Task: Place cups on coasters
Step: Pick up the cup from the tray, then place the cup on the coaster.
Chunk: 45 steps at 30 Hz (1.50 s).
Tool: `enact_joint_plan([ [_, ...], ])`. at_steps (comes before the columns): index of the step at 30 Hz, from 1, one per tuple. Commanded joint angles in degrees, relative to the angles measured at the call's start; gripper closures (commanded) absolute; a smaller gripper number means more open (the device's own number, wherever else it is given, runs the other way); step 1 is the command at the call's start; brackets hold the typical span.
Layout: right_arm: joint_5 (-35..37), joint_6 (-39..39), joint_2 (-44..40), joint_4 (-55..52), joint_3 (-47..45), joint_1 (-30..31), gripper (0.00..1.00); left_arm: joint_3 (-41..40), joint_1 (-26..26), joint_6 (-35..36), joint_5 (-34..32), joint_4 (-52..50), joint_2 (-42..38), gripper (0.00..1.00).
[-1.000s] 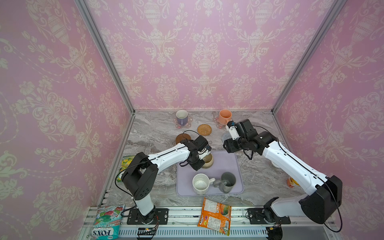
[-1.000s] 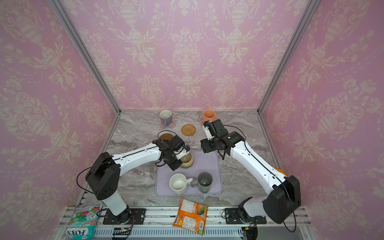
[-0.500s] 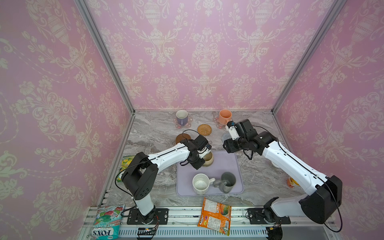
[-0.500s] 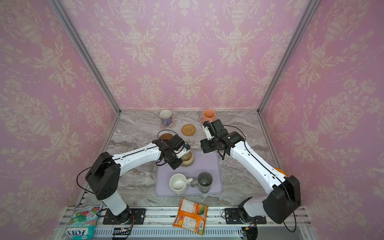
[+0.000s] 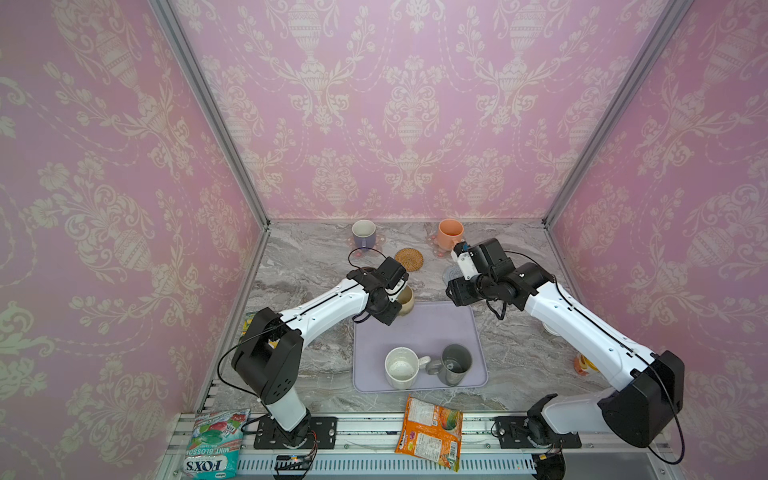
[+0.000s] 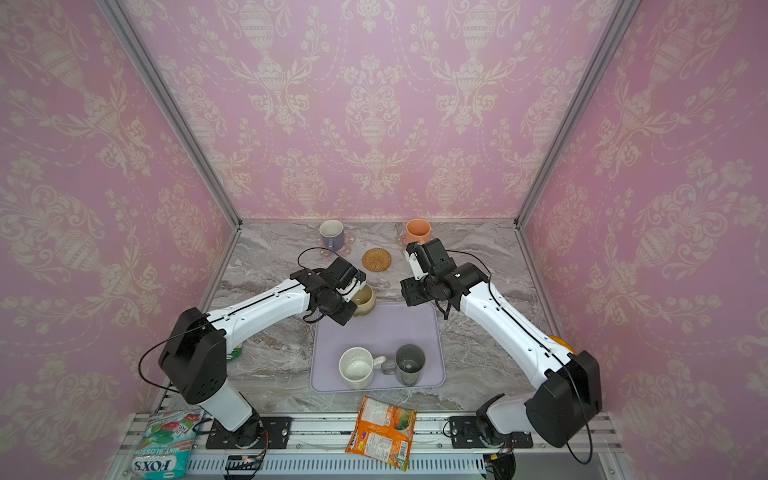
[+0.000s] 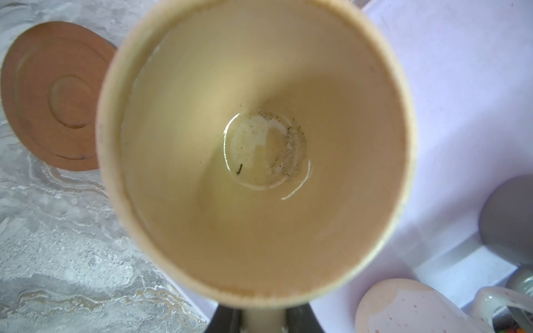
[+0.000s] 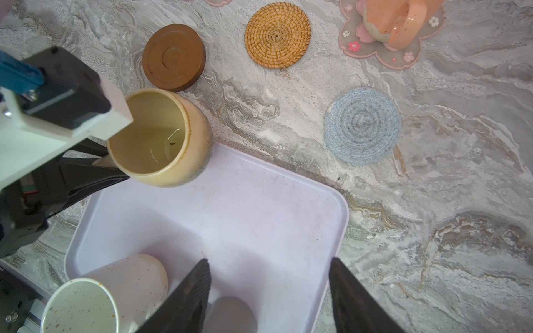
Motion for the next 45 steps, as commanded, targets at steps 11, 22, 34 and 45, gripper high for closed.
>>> enact_joint_plan([
  [11, 1.0, 0.4, 1.3, 0.1, 0.2, 0.3, 0.33, 1.7, 6.8, -10.0, -7.8, 3.9, -6.4, 1.00],
  [22, 1.4, 0.3, 2.2, 0.2, 0.3, 0.3, 0.33, 2.2, 10.7, -13.2, -12.5, 5.2, -6.6, 1.00],
  [34, 2.4, 0.2, 2.4, 0.0, 0.4, 0.4, 0.33, 4.2, 14.3, -16.6, -11.3, 7.3, -2.3, 1.00],
  [45, 2.8, -0.2, 3.2, -0.3, 0.6, 0.3, 0.33, 7.7, 14.5, -23.6, -12.4, 7.8, 3.3, 1.00],
])
